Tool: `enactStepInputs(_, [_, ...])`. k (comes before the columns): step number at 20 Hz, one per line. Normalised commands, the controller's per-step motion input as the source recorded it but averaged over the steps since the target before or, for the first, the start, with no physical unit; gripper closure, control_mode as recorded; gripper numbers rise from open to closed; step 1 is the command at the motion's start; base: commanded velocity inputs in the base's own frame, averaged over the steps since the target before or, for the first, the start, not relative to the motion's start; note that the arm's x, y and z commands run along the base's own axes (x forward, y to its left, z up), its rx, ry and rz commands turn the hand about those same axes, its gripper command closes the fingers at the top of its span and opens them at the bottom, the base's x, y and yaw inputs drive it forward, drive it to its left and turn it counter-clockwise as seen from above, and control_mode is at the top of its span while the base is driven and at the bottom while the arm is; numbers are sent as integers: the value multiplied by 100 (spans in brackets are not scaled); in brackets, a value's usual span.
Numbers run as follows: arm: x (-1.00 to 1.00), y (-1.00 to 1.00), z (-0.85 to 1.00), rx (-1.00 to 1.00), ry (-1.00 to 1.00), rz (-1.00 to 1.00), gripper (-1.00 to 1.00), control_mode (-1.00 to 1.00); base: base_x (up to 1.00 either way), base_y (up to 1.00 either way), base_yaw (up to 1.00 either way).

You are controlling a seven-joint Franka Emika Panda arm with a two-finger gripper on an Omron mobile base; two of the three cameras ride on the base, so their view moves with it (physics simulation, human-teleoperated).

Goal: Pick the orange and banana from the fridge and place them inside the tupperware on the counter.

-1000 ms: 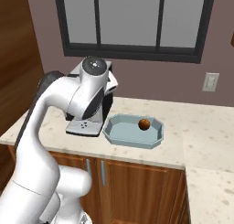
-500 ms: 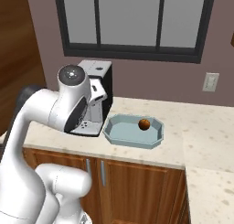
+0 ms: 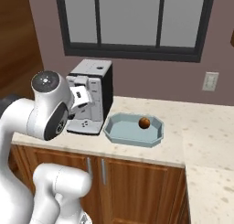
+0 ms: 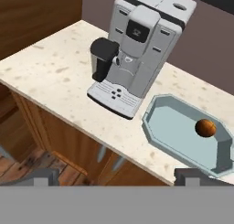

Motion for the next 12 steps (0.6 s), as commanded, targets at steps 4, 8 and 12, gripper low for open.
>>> enactStepInputs(4, [0, 0, 0, 0, 0, 0, -100, 100, -67, 0, 0])
enactStepInputs(8, [0, 0, 0, 0, 0, 0, -100, 100, -96, 0, 0])
enactStepInputs(12, [0, 0, 0, 0, 0, 0, -100, 100, -100, 0, 0])
